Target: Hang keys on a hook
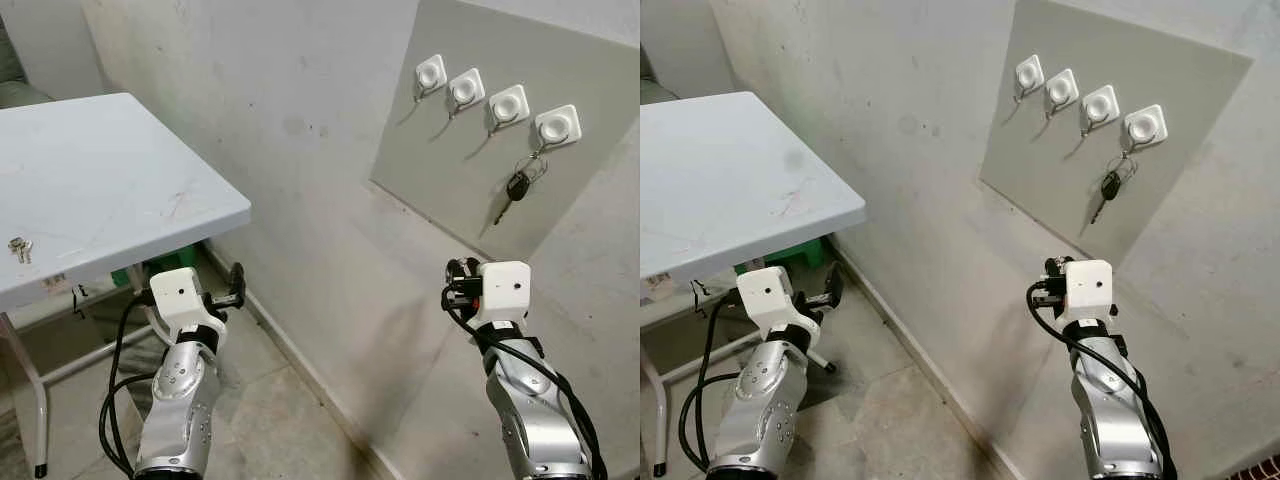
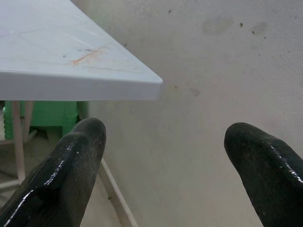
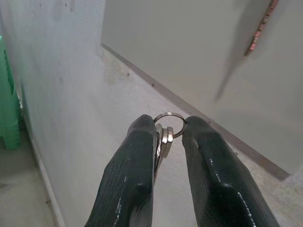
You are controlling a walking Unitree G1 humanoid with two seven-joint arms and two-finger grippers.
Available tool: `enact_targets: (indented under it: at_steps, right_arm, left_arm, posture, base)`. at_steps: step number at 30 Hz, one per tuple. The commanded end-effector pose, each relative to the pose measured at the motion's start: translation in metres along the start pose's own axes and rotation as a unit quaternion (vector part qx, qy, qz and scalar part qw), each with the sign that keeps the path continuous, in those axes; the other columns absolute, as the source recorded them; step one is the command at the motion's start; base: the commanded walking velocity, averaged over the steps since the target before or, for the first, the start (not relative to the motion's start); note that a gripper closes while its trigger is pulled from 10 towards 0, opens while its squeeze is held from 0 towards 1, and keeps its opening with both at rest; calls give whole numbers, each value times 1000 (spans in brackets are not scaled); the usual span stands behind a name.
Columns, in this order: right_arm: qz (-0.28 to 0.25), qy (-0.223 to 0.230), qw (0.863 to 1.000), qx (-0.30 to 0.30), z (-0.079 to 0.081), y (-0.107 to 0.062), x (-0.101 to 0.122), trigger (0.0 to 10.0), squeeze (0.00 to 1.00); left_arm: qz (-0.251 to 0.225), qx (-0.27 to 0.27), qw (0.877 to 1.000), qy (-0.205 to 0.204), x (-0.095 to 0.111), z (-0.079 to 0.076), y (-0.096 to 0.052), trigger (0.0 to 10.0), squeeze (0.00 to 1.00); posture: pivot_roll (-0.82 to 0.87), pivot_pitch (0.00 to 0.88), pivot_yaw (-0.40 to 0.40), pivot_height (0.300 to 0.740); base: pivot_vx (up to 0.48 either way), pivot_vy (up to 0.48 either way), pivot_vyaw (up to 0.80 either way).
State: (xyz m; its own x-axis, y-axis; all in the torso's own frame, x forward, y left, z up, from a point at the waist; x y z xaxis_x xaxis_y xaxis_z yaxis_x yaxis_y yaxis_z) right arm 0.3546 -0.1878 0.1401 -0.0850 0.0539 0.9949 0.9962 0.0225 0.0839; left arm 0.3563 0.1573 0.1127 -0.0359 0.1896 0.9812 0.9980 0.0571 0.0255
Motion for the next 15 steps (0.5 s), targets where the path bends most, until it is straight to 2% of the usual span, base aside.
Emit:
enact_targets:
  at_steps: [1, 15]
  right_arm:
    - [-10, 4, 1000, -10, -5, 3, 6, 10000, 0]
    - [-12, 4, 1000, -7, -3, 4, 7, 10000, 0]
  left_arm:
    - [-2, -11, 1000, 0, 3, -5, 2, 10000, 0]
    - [2, -16, 1000, 1, 2, -7, 4, 10000, 0]
  posture:
    - [16, 56, -104, 740]
    - [18, 39, -104, 740]
  base:
    - [0, 480, 0]
    - [0, 480, 0]
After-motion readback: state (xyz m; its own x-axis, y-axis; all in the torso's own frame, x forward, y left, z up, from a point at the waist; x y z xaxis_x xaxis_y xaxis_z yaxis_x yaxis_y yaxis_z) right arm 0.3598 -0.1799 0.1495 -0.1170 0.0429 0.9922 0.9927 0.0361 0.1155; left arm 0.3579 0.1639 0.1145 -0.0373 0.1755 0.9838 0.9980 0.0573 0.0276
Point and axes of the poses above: a point about 5 cm out from each wrist's last joint towards the gripper, its own y axis pointing out of the wrist towards the gripper, its own x axis along the axis of the wrist's last joint, z = x × y, the point moved 5 cm from there along y, pointing out of the wrist towards the gripper, and after that the axes turned 4 degrees about y, right-handed, at the moved point
